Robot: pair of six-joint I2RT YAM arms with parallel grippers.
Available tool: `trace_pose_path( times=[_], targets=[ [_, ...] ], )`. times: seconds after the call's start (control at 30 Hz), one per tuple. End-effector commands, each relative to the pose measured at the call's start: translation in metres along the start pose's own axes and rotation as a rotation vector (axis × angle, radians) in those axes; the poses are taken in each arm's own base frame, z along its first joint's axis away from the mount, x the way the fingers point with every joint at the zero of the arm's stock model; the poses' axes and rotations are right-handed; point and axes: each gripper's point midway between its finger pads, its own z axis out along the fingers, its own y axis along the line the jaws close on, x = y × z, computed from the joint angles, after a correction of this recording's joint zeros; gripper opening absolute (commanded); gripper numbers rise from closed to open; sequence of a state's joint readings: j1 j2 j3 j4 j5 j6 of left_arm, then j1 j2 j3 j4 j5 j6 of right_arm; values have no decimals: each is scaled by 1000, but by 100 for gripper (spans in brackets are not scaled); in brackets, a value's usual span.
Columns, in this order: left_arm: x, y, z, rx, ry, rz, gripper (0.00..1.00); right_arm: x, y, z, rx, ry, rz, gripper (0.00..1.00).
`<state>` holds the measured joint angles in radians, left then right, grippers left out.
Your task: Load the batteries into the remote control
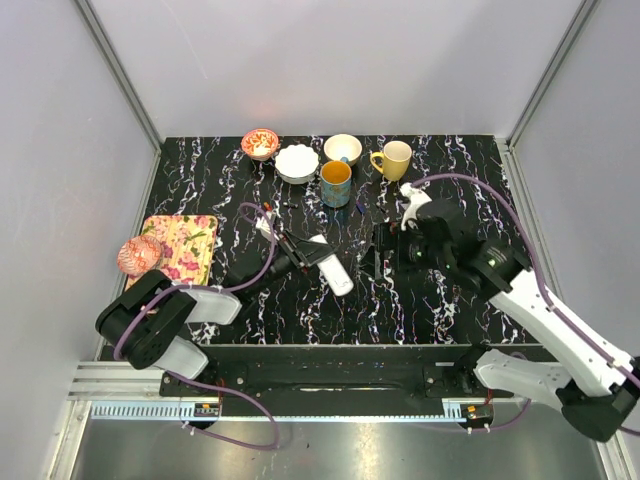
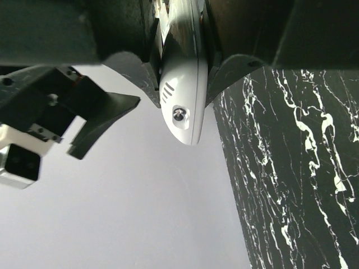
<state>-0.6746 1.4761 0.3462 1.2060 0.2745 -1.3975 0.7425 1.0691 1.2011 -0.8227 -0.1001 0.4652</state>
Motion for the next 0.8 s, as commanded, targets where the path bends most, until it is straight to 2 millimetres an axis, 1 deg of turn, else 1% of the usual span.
trace_pose_path(
  times=[0.0,0.03,0.07,0.1,0.13,0.17,0.2,0.23,0.27,0.3,0.33,0.37,0.4,0.43,0.47,0.5,0.53,0.7,0.77],
  targets=[
    [2,-53,-14,206,58,9,0,-27,31,7,-244,-152,67,97],
    [8,-55,-15,215,94,12,0,-23,35,7,-278,-138,60,98],
    [11,-57,-16,220,110,12,0,-24,38,9,-300,-145,54,98],
    [12,-59,-18,230,120,11,0,-18,34,15,-300,-131,60,98],
    [16,-60,-20,236,140,12,0,-16,35,15,-321,-121,76,99],
    [17,-61,-22,239,148,8,0,-19,39,16,-358,-135,79,99],
    [18,-63,-23,247,153,10,0,-12,34,22,-362,-113,110,99],
    [21,-63,-25,247,168,11,0,-11,32,23,-391,-91,156,100],
    [22,-63,-25,246,173,14,0,-16,37,22,-438,-111,161,100],
    [22,-62,-26,240,175,17,0,-8,34,29,-452,-93,184,99],
    [23,-61,-26,237,181,17,0,-6,37,29,-481,-82,212,99],
    [24,-61,-27,237,183,17,0,-8,39,29,-500,-95,206,100],
    [24,-62,-27,239,184,16,0,-3,38,34,-507,-76,210,99],
    [25,-63,-27,244,190,18,0,1,41,33,-536,-54,212,99],
    [24,-63,-26,242,189,18,0,0,44,33,-557,-60,206,100],
    [25,-63,-26,241,193,19,0,5,43,36,-566,-47,210,99],
    [25,-64,-25,243,193,18,0,3,49,32,-612,-54,198,99],
    [23,-65,-23,242,191,20,0,15,50,36,-642,-10,202,98],
    [22,-67,-22,248,189,21,0,21,50,38,-664,22,204,95]
  ],
)
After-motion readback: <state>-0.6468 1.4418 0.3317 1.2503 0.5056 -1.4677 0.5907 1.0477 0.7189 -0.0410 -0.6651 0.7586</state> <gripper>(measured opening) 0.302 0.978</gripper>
